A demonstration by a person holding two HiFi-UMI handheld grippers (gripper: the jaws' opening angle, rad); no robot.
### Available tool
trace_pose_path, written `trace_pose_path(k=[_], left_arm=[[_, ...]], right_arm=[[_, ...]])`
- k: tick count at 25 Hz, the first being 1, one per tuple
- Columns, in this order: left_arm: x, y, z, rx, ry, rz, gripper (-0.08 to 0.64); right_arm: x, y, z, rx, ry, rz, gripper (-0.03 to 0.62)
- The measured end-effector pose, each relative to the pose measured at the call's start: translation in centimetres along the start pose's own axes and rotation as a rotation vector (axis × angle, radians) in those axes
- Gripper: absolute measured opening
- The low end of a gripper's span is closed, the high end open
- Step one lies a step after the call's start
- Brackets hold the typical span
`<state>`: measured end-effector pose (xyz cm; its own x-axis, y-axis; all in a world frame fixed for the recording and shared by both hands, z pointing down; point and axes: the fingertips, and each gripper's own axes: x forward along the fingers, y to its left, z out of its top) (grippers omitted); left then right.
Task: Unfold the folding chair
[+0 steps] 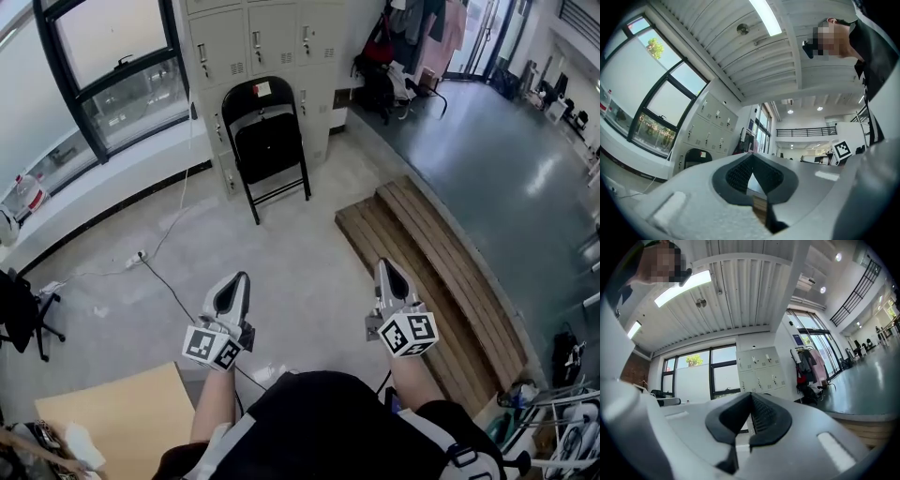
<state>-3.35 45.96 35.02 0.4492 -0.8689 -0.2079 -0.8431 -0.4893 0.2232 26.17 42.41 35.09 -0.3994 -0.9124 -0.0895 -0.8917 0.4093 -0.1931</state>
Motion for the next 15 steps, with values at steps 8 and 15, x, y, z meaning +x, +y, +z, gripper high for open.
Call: trace_pose_path(k=[8,15], left_arm=[[-3.0,6.4,0.8,0.033,-0.039,0.169,0.0],[-1.6,9.2,0.6,0.042,-0.038,0.234,0.0]], right_arm=[[4.5,1.3,-0.9,-0.005,0.047,0.036,0.003],[10.5,0.6,-0.7,0.023,0.024,0.101,0.003]])
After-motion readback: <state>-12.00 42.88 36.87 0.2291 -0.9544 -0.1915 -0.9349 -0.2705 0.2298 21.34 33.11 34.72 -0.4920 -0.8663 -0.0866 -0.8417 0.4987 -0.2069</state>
